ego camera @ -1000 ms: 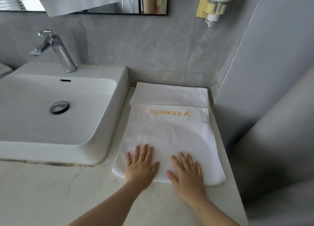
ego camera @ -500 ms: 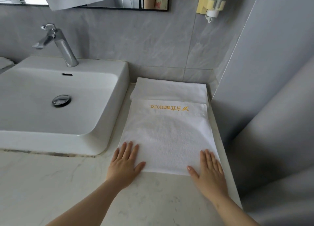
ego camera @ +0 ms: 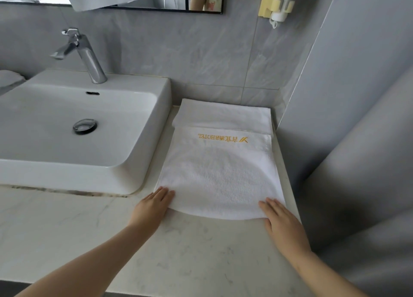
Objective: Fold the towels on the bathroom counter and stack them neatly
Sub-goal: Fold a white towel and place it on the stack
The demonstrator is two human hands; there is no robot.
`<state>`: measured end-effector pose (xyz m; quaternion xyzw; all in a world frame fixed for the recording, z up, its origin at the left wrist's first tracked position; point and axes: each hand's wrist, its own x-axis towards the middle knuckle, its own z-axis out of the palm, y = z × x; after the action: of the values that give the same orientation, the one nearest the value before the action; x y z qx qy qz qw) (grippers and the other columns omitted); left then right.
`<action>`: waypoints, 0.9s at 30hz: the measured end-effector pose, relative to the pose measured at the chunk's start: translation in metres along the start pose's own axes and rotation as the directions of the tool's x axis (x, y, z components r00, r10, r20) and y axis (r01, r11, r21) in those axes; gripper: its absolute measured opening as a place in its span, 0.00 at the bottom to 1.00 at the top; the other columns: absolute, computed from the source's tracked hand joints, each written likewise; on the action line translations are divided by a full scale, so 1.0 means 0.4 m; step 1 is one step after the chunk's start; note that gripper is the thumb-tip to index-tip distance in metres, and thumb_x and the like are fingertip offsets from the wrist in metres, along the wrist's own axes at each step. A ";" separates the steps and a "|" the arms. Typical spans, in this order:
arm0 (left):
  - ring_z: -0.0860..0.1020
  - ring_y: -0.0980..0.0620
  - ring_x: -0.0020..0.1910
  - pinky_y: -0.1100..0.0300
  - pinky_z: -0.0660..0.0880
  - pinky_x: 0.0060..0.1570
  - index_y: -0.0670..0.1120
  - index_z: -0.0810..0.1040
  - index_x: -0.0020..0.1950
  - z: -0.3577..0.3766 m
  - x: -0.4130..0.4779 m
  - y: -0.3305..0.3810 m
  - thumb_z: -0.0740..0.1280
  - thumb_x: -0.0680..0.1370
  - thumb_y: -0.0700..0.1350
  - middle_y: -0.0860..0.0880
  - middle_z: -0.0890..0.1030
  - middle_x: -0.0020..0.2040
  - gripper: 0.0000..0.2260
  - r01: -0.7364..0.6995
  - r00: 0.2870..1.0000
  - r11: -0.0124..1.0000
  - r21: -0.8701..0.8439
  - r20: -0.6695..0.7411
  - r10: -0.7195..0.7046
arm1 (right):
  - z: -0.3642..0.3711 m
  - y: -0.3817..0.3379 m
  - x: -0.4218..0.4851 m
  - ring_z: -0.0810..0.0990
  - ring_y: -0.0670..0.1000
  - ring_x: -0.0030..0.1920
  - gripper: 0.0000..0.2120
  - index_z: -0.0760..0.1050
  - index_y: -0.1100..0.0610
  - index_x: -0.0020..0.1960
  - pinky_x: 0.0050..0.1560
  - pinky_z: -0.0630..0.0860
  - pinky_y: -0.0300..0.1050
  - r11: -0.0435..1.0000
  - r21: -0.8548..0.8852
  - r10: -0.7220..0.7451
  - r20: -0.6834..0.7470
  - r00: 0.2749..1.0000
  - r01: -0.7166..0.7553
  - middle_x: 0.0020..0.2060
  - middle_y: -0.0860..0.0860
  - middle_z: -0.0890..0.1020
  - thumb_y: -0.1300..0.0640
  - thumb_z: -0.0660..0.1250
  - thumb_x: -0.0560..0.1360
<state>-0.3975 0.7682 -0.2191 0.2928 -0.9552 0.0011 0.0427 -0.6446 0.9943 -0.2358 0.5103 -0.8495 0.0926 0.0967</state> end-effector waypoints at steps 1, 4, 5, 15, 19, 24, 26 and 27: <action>0.83 0.47 0.32 0.61 0.75 0.24 0.43 0.85 0.43 -0.006 0.001 0.005 0.82 0.43 0.35 0.46 0.84 0.41 0.29 0.000 0.999 1.000 0.017 -0.039 0.001 | -0.003 0.002 -0.001 0.85 0.55 0.47 0.14 0.83 0.58 0.49 0.38 0.81 0.49 1.000 0.005 0.006 -0.014 1.000 -0.006 0.49 0.55 0.85 0.62 0.65 0.65; 0.79 0.48 0.25 0.60 0.76 0.27 0.44 0.84 0.40 -0.011 0.012 0.016 0.81 0.45 0.37 0.49 0.83 0.37 0.25 0.062 0.995 0.998 0.005 -0.079 -0.061 | 0.007 0.009 -0.005 0.85 0.57 0.46 0.19 0.83 0.61 0.47 0.36 0.81 0.50 0.998 0.059 0.025 -0.033 0.999 -0.023 0.47 0.56 0.85 0.71 0.76 0.57; 0.79 0.48 0.26 0.55 0.79 0.32 0.45 0.83 0.41 -0.011 0.014 0.020 0.81 0.48 0.39 0.50 0.83 0.37 0.23 0.103 0.993 0.995 -0.006 -0.063 -0.103 | 0.006 0.005 -0.007 0.85 0.57 0.46 0.15 0.83 0.61 0.46 0.35 0.81 0.50 0.998 0.063 0.029 -0.050 0.998 -0.026 0.47 0.57 0.85 0.70 0.74 0.59; 0.80 0.47 0.50 0.48 0.61 0.67 0.48 0.71 0.63 -0.043 0.042 0.065 0.61 0.76 0.40 0.47 0.80 0.51 0.16 0.165 0.978 0.972 0.167 0.102 -0.184 | -0.021 -0.047 0.019 0.75 0.54 0.24 0.07 0.77 0.60 0.36 0.22 0.67 0.41 0.994 -0.111 0.008 -0.038 0.999 -0.012 0.25 0.52 0.74 0.58 0.69 0.60; 0.78 0.52 0.22 0.43 0.77 0.49 0.47 0.83 0.38 -0.017 0.006 -0.012 0.74 0.47 0.30 0.53 0.81 0.30 0.22 0.022 1.000 0.990 0.139 -0.026 -0.019 | -0.036 -0.017 0.015 0.74 0.54 0.22 0.07 0.71 0.57 0.30 0.28 0.70 0.42 0.996 -0.077 -0.048 -0.124 0.991 0.038 0.22 0.51 0.73 0.65 0.58 0.62; 0.77 0.48 0.58 0.59 0.59 0.70 0.53 0.78 0.61 -0.050 -0.032 -0.013 0.57 0.75 0.33 0.57 0.81 0.57 0.21 0.138 0.987 0.990 -0.001 0.088 -0.137 | -0.055 0.012 -0.036 0.75 0.54 0.24 0.12 0.77 0.55 0.32 0.36 0.74 0.44 0.999 0.048 0.020 -0.032 0.999 -0.018 0.23 0.48 0.77 0.69 0.72 0.54; 0.76 0.47 0.55 0.60 0.69 0.55 0.55 0.77 0.61 -0.056 -0.055 -0.013 0.56 0.78 0.38 0.56 0.82 0.55 0.19 0.189 0.977 0.981 -0.052 0.114 -0.182 | -0.074 0.021 -0.059 0.74 0.54 0.24 0.07 0.78 0.55 0.33 0.31 0.67 0.39 0.990 0.128 0.051 0.008 0.999 -0.051 0.23 0.49 0.76 0.65 0.69 0.57; 0.76 0.48 0.51 0.61 0.68 0.46 0.55 0.78 0.59 -0.060 -0.067 -0.018 0.57 0.78 0.39 0.55 0.83 0.52 0.17 0.215 0.974 0.971 -0.101 0.100 -0.205 | -0.080 0.027 -0.068 0.73 0.55 0.25 0.07 0.78 0.55 0.34 0.30 0.64 0.38 0.978 0.186 0.085 0.037 0.996 -0.091 0.23 0.49 0.75 0.66 0.69 0.59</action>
<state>-0.3693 0.7780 -0.1974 0.3894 -0.9183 -0.0698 0.0166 -0.6392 1.0306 -0.2126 0.4803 -0.8601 0.1688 0.0317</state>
